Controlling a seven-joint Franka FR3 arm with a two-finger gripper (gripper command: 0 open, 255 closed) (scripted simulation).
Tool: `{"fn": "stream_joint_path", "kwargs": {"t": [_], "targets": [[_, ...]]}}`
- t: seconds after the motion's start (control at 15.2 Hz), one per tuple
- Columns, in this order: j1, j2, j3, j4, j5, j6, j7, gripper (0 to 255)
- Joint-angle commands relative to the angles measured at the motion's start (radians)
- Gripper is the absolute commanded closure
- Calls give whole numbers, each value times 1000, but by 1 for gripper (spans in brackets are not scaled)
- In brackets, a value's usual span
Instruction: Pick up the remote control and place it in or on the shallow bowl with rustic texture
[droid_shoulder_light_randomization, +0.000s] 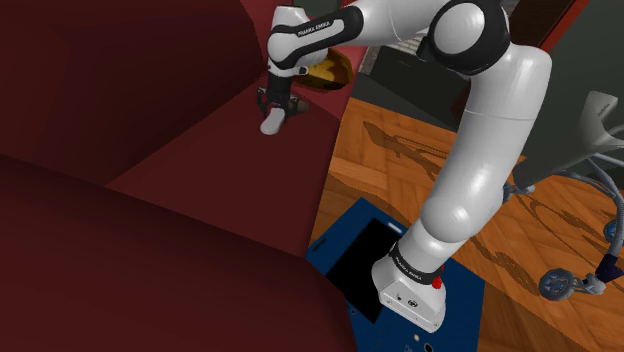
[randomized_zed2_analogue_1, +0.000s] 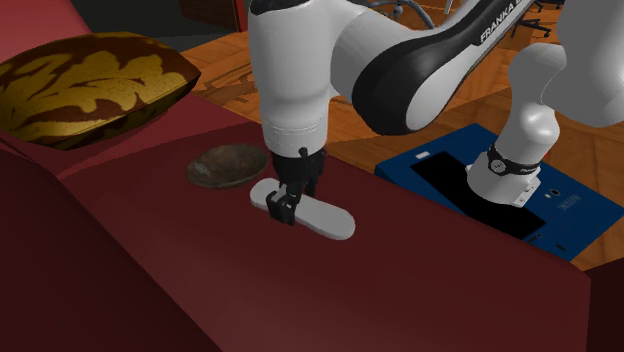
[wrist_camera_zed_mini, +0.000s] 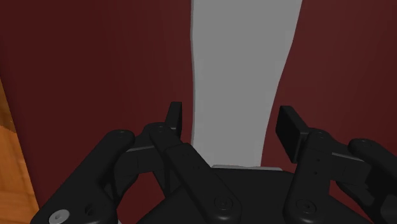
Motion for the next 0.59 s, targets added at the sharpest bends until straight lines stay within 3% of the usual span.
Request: {"fn": "stream_joint_path", "kwargs": {"t": [0.0,0.53], "targets": [[-1,-13,1,12,3,-24,-3,255],[-2,-51,4,70,13,-120,-12,255]]}}
